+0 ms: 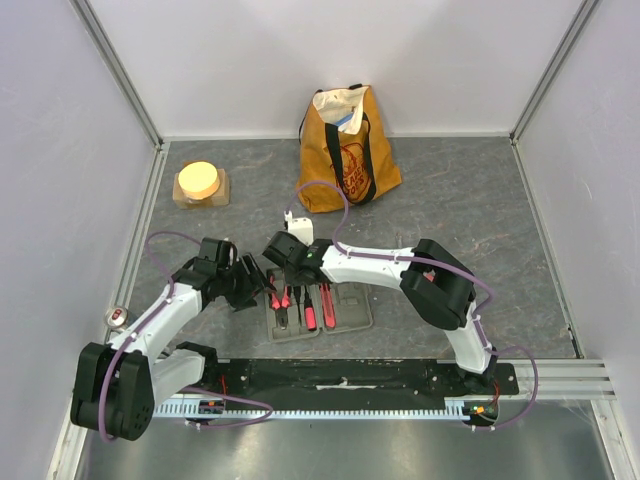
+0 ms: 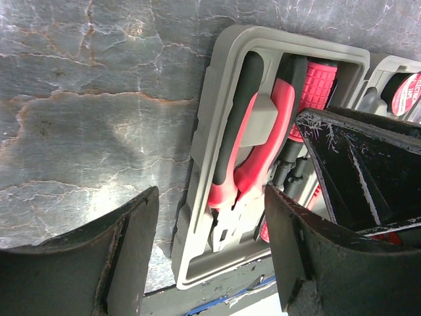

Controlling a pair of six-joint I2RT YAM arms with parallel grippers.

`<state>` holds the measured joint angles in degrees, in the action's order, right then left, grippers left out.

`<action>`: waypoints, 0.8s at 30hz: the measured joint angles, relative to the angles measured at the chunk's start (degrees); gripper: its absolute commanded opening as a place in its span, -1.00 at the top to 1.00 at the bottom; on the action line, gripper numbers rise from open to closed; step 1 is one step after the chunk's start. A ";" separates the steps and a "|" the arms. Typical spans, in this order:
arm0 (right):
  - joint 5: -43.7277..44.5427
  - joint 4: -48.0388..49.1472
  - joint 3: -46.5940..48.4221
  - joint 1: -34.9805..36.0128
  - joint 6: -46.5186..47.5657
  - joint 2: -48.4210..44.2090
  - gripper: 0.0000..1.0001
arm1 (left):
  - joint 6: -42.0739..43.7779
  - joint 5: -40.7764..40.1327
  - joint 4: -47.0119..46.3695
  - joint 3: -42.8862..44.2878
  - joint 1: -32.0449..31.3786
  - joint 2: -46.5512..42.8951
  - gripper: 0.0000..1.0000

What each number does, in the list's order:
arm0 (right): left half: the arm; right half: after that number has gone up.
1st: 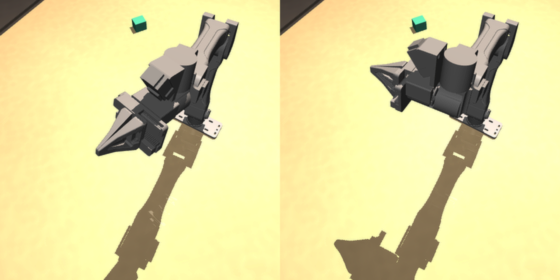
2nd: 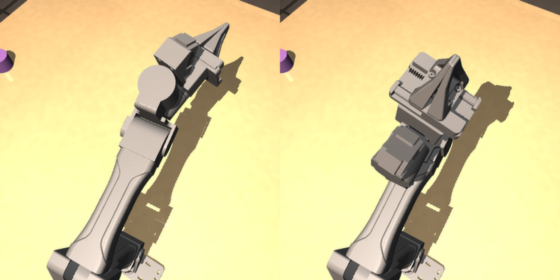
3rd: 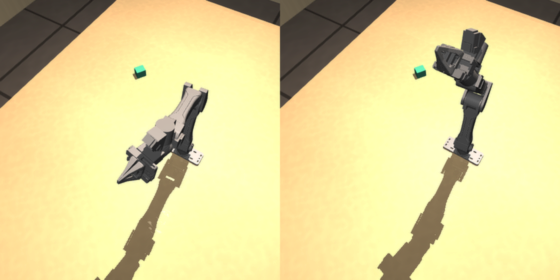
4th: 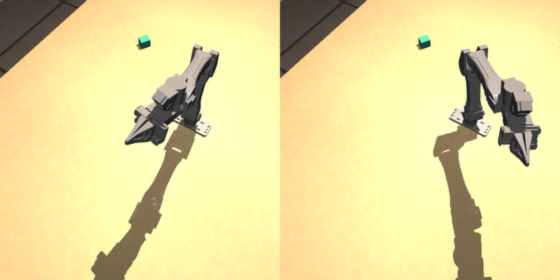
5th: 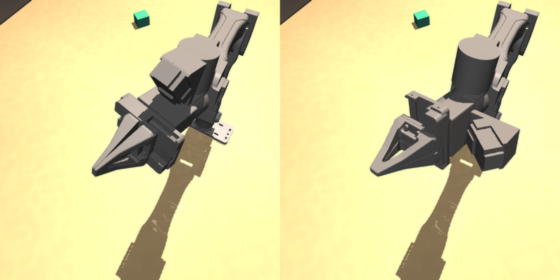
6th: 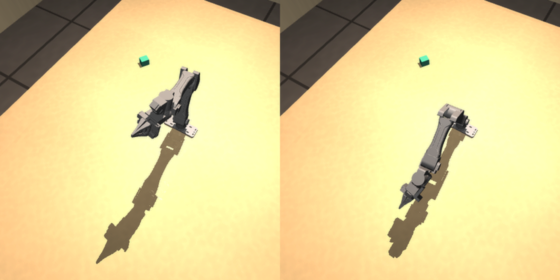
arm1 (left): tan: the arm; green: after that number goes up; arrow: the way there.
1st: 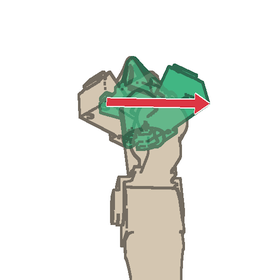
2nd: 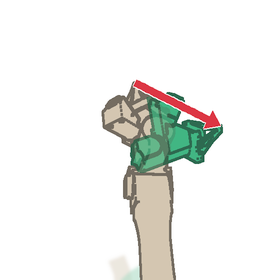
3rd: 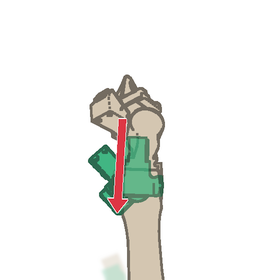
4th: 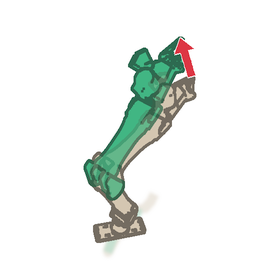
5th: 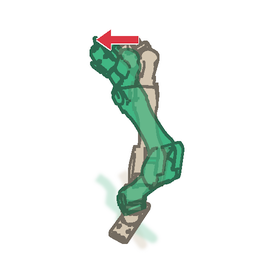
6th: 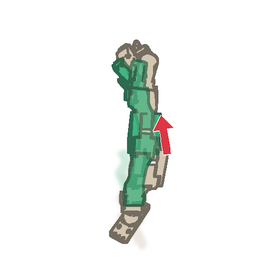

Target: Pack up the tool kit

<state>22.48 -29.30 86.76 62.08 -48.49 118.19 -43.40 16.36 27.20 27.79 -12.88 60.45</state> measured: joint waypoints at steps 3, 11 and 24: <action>-0.33 -0.28 0.20 0.00 -0.17 0.00 0.19 | 0.09 -0.20 0.59 0.44 0.00 -0.04 -0.41; -0.24 -0.42 0.31 -0.07 -0.57 -0.17 0.11 | 1.60 -1.38 2.99 2.97 0.02 -1.90 -0.33; -4.94 4.02 -7.80 0.07 2.36 -11.82 0.49 | 5.57 1.14 -1.68 10.97 0.00 3.63 0.07</action>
<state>17.54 -25.28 78.96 62.15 -46.13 106.37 -37.82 17.50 25.52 38.76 -12.88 64.07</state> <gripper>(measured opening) 0.299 0.499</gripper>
